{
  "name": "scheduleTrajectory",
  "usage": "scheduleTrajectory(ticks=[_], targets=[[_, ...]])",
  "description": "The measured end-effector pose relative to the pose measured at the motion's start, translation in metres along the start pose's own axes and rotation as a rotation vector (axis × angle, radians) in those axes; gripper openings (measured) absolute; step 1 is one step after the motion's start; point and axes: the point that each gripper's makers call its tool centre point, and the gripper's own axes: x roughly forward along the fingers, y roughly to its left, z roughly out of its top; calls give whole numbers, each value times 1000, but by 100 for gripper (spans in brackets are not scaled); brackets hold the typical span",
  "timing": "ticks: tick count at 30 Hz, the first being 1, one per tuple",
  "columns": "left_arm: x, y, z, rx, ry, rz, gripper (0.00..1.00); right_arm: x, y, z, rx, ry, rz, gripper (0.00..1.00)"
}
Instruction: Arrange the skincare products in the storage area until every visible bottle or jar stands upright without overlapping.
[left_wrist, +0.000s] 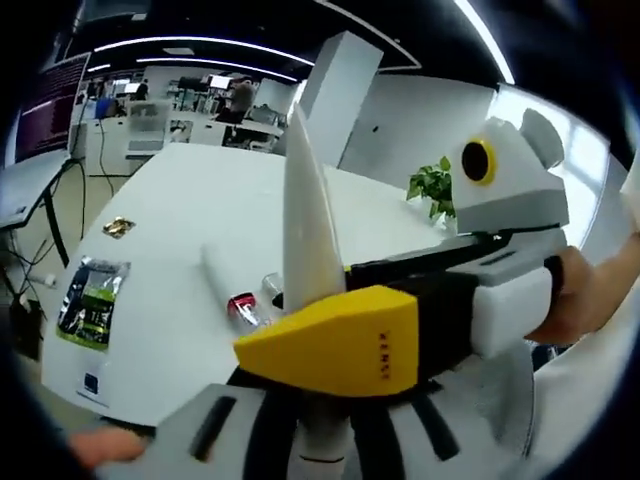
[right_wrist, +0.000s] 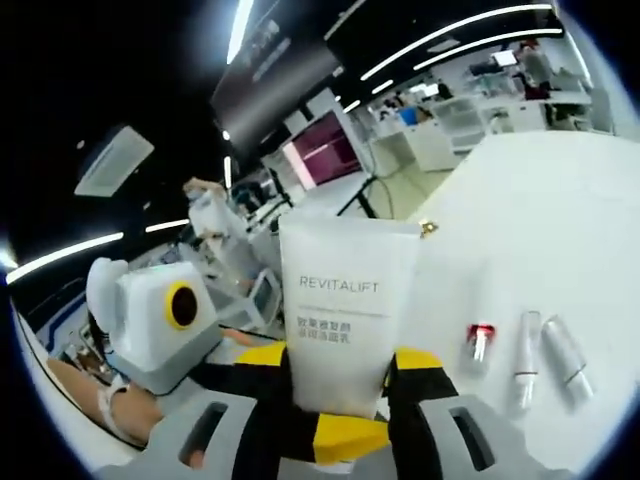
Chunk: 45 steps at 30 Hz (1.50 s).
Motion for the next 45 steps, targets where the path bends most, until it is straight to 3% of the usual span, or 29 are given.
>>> scheduleTrajectory(ticks=[9, 17, 32, 45], targets=[[-2, -5, -8, 98, 45, 34, 14, 4, -9, -8, 49, 5, -11, 43], [0, -5, -9, 133, 53, 46, 14, 0, -12, -8, 58, -20, -13, 39], [8, 2, 2, 182, 13, 92, 17, 3, -18, 1, 49, -14, 30, 37], [4, -4, 8, 295, -11, 125, 20, -2, -14, 3, 28, -39, 29, 34]])
